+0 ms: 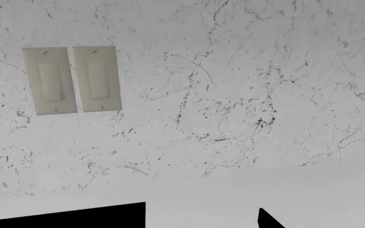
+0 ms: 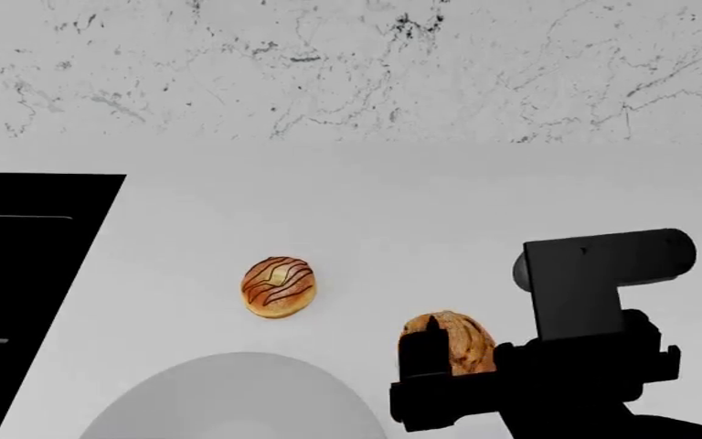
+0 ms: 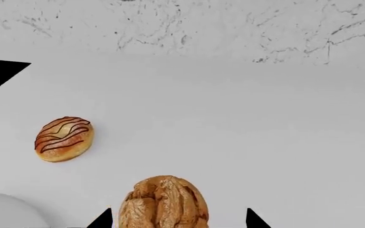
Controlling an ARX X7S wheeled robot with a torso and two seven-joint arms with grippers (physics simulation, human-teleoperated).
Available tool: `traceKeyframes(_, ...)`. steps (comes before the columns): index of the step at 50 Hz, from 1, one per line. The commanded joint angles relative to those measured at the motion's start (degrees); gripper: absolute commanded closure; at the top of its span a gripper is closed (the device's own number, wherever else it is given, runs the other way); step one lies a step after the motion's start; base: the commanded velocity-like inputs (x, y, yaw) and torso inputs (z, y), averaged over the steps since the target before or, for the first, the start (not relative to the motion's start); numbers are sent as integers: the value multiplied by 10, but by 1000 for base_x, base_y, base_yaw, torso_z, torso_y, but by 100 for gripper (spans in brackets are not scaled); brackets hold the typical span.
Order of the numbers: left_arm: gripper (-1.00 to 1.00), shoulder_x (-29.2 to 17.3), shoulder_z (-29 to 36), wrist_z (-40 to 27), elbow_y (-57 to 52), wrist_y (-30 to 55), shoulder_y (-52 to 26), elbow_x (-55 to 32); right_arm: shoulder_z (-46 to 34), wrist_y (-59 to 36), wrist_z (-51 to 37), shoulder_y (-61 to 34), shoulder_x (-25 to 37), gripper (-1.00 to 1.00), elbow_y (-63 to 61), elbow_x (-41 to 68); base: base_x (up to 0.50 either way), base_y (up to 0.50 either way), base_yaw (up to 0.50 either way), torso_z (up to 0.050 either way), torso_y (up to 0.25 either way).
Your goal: Place the pastries on the plates.
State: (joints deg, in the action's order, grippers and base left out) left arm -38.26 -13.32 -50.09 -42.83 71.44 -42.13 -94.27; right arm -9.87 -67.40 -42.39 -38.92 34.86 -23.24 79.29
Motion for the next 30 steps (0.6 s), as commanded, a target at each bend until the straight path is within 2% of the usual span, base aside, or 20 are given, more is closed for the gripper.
traceKeyframes(1, -100, -6, 0, 3, 1, -5, 2, -3, -12, 1, 8, -6, -6, -100, 9, -3, 0, 0, 0, 0, 0)
traceKeyframes(30, -100, 2, 21, -20, -5, -22, -1, -16, -58, -26, 29, -59, -14, -100, 91, -15, 0, 0, 0, 0, 0)
